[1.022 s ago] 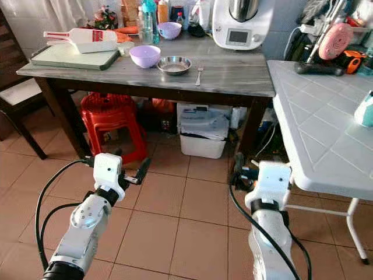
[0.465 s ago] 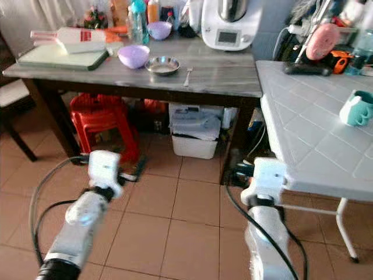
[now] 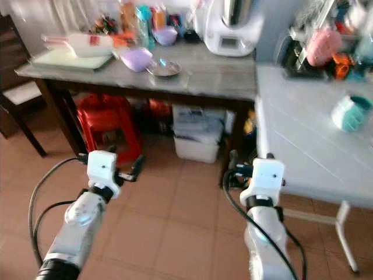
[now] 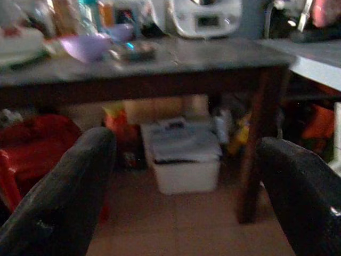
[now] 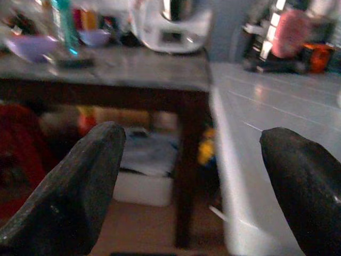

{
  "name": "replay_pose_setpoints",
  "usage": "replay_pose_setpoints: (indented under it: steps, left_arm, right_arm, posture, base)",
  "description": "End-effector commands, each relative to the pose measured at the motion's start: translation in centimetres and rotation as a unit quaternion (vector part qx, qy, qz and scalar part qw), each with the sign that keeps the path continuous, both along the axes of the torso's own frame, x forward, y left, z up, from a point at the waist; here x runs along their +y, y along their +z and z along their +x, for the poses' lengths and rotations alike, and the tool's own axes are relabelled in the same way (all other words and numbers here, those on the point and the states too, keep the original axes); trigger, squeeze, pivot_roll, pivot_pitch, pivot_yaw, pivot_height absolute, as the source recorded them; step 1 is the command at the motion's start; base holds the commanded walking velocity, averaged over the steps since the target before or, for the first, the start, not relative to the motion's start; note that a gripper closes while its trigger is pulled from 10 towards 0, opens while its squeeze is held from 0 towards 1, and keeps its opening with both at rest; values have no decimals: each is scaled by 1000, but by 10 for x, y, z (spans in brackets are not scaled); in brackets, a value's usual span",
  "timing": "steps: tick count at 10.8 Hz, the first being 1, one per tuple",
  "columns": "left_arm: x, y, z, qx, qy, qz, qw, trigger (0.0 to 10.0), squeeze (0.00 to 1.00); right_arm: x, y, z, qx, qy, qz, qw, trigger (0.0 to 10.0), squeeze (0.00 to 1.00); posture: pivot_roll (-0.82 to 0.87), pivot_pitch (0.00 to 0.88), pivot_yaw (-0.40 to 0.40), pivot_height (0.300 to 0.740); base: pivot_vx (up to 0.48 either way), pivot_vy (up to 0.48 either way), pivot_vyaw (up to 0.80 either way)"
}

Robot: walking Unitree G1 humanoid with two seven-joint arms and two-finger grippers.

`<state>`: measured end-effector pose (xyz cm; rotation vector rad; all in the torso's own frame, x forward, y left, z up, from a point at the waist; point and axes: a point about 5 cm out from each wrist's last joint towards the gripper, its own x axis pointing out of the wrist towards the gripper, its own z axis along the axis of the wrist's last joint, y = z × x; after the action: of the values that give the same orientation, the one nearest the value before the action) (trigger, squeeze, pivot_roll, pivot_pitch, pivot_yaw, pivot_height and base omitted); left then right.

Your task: Setting the table

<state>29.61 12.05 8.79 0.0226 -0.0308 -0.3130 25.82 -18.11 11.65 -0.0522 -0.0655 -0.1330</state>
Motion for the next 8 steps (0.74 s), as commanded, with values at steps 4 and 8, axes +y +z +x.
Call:
replay_pose_setpoints:
  steps: [4,8]
  left_arm:
    - [1,3,1,-4,-4,6,1000,10000,0]
    - [-1,3,2,-3,-7,5,1000,10000,0]
  right_arm:
    - [0,5,3,-10,-1,3,1000,10000,376]
    - [1,5,4,-10,-3,2,1000,10000,373]
  posture:
    - [46,0,1,740]
    - [47,0,1,740]
  base:
    - [0,-289,0]
    - [0,-292,0]
